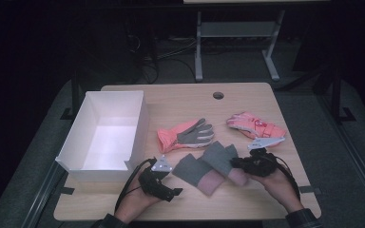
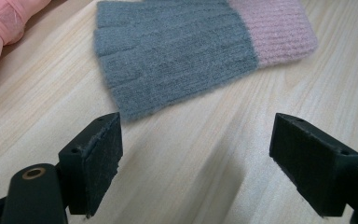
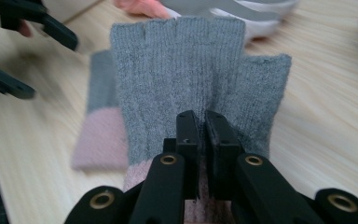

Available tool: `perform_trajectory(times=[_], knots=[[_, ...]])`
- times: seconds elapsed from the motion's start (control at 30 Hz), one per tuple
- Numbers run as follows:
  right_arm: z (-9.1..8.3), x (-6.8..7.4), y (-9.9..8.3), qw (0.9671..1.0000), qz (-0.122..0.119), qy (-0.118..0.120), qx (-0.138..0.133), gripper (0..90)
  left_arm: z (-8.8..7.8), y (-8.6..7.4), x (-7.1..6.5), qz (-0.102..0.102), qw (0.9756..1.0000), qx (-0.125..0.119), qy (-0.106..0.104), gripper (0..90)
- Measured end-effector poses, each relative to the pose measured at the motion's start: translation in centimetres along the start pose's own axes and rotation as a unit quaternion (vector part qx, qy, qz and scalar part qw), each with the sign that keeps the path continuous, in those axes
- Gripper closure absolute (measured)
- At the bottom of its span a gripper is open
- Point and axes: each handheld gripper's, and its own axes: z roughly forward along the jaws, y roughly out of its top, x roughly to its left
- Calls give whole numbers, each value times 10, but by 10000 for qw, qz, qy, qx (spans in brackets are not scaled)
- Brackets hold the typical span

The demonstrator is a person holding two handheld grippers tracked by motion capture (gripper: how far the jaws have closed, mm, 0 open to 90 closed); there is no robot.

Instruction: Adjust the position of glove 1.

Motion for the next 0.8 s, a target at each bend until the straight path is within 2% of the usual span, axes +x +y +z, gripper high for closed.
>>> perform_trajectory(times=[0.07,0.1,0.17,0.2,0.23,0.3,0.57,0.67,0.8], knots=[[9,10,7,9999,44,115,47,851,0,0,0,-10,10000,-9,8,167],[9,10,7,9999,44,115,47,851,1,0,-1,-39,10000,-39,10,167],[18,19,14,9998,-61,195,81,850,0,-1,-1,-31,10000,-31,16,167],[18,19,14,9998,-61,195,81,850,-1,-1,0,8,10000,-2,18,167],[25,25,18,9997,-47,216,112,850,-1,-1,0,-12,10000,-20,25,167],[28,27,19,9996,-45,229,128,849,-1,-1,0,-47,10000,-64,41,167],[51,43,29,9994,68,277,180,847,-3,0,1,38,10000,-29,47,167],[56,48,30,9993,68,272,237,846,-3,-1,0,-8,10000,-62,41,167],[59,51,29,9991,112,255,307,843,-4,0,2,89,9999,2,61,167]])
